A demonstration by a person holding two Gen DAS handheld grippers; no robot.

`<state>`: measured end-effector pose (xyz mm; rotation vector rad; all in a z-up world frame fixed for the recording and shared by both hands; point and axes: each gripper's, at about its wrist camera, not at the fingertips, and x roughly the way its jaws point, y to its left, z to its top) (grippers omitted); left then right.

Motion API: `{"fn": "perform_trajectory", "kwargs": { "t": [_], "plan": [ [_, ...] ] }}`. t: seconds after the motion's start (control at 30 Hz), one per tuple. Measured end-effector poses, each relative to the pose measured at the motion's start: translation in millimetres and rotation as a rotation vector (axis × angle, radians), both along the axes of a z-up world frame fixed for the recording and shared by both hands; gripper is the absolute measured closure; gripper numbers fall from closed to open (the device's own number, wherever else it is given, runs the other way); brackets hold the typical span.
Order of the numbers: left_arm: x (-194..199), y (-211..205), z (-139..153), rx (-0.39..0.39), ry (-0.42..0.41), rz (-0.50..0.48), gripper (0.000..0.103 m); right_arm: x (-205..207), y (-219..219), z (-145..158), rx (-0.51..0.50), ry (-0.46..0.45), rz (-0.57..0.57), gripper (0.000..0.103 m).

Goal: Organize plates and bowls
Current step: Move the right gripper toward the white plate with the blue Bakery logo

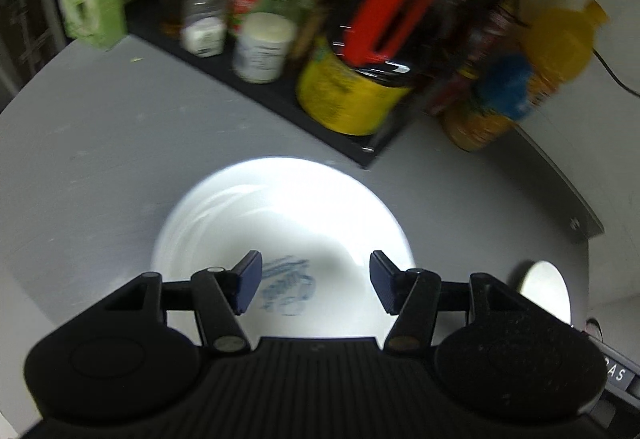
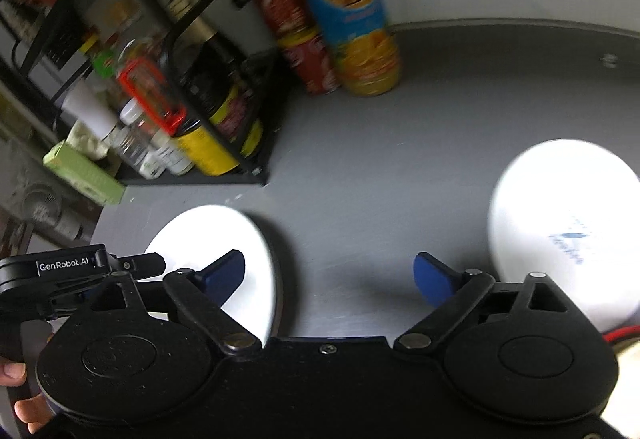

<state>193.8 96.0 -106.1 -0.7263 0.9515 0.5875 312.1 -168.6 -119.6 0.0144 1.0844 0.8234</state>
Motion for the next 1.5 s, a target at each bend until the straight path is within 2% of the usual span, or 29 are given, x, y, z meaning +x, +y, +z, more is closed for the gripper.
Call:
{"fn": "perform_trajectory", "kwargs": {
  "t": [0.23,0.37,0.57,0.97,1.03,1.27,1.5],
  "plan": [
    [37.7,-29.0,2.3,-0.008,-0.011,-0.118,0.043,22.7,-36.6,6.1,0.009,0.005,-0.12,0.008],
    [59.3,-47.8,2.5,0.005,-0.008,-0.182,0.037,32.0,-56.1,8.4,0.012,0.002,-0.178,0.006],
    [92.1,-73.5,-1.2,-0.015,-0.004,-0.282,0.03,42.7,-83.3,9.8,0.004,0.02,-0.267,0.006],
    [143.9,-124.2,-17.9,-0.086,0.025,-0.441,0.03,58.1,-136.8,4.1,-0.012,0.051,-0.435,0.006],
    [151.7,-130.4,-22.7,-0.09,0.034,-0.459,0.03,60.6,-144.6,0.2,-0.017,0.061,-0.462,0.008],
    [175.2,-142.9,-42.6,-0.143,0.043,-0.505,0.031,79.1,-167.2,-23.2,-0.055,0.152,-0.531,0.03],
    [197.5,-150.0,-65.9,-0.2,0.078,-0.523,0.04,99.1,-185.2,-46.2,-0.067,0.249,-0.586,0.043]
  ]
}}
